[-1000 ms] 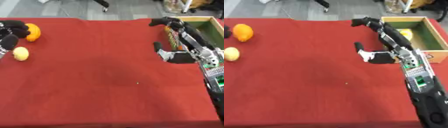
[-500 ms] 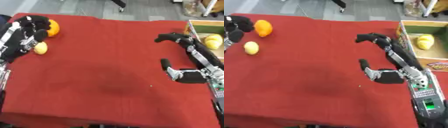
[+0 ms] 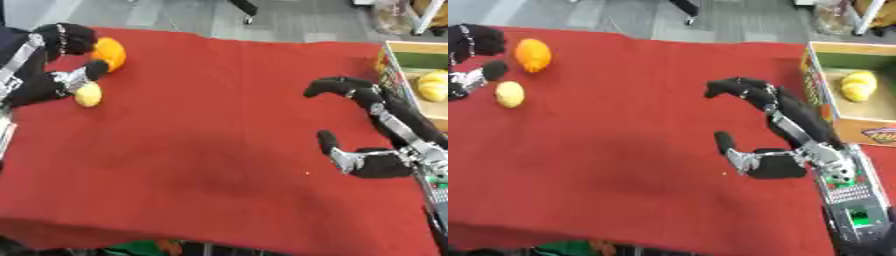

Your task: Pick up the objects with one hand, pass them to the other hand, and then place them into the box on the other side of the table.

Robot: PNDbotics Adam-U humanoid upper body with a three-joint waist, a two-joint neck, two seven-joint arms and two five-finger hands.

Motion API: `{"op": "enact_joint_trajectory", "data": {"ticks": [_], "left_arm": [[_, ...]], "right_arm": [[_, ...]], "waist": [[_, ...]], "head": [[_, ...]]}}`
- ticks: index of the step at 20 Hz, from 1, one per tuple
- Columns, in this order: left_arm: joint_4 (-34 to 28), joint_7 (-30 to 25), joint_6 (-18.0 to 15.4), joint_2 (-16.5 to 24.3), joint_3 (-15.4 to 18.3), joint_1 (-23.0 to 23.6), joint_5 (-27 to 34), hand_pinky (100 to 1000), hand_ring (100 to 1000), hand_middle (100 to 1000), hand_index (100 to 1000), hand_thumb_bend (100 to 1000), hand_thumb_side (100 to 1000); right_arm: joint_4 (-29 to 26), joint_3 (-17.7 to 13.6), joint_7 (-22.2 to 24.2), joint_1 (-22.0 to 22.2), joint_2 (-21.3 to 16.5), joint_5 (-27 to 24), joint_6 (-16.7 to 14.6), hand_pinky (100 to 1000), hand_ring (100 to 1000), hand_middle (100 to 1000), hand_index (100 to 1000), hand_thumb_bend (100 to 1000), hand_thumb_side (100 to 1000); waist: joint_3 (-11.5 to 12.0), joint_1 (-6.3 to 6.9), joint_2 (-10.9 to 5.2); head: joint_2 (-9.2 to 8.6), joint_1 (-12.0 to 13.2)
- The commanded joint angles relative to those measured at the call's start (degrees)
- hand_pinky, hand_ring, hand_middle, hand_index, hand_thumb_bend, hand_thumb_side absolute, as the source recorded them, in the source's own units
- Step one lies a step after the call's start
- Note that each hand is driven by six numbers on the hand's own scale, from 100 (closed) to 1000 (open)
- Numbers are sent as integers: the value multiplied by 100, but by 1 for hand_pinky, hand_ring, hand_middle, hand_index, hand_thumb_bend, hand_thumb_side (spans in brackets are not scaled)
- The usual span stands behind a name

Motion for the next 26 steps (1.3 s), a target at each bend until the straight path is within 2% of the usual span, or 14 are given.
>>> {"op": "enact_joint_trajectory", "data": {"ticks": [1, 2, 3, 4, 10, 14, 18, 20, 26], "left_arm": [[754, 111, 12, 547, -110, -308, -753, 815, 754, 718, 821, 617, 499], [1032, 104, -5, 617, -176, -417, -1000, 813, 754, 719, 824, 623, 496], [1293, 93, -34, 667, -240, -521, -1236, 809, 753, 720, 828, 616, 434], [1547, 79, -68, 702, -308, -626, -1476, 808, 753, 721, 829, 642, 488], [2715, 74, -328, 584, -589, -1155, -2491, 796, 744, 711, 830, 656, 472], [3202, 88, -493, 386, -626, -1361, -2653, 798, 742, 703, 826, 649, 469], [3488, 158, -586, 235, -639, -1447, -2734, 794, 740, 706, 826, 654, 465], [3613, 370, -520, 153, -605, -1498, -2813, 789, 734, 706, 814, 653, 454], [3896, 1054, -166, -36, -636, -1584, -3060, 770, 709, 677, 785, 546, 341]], "right_arm": [[-55, 47, 9, -90, -51, -73, -27, 893, 812, 749, 943, 100, 376], [-53, 76, 18, -100, -57, -103, -34, 893, 811, 748, 942, 100, 379], [-52, 107, 27, -112, -64, -140, -43, 891, 808, 744, 940, 100, 386], [-51, 144, 36, -129, -72, -187, -55, 891, 807, 742, 938, 100, 387], [24, 421, 158, -273, -136, -681, -104, 884, 789, 711, 916, 100, 432], [273, 606, 417, -440, -150, -1461, 112, 883, 780, 688, 905, 100, 464], [348, 639, 707, -602, -143, -2030, 357, 880, 773, 676, 896, 100, 470], [338, 637, 820, -656, -145, -2166, 422, 879, 773, 675, 894, 100, 470], [311, 622, 965, -684, -143, -2292, 482, 878, 771, 673, 888, 100, 468]], "waist": [[-19, 98, -52], [-26, 99, -55], [-32, 99, -59], [-40, 98, -61], [-66, 81, -75], [-74, 75, -71], [-73, 82, -50], [-70, 82, -40], [-84, 61, -16]], "head": [[-10, -8], [-10, -15], [-10, -23], [-10, -27], [-10, -63], [-10, -107], [-10, -141], [-10, -153], [-10, -157]]}}
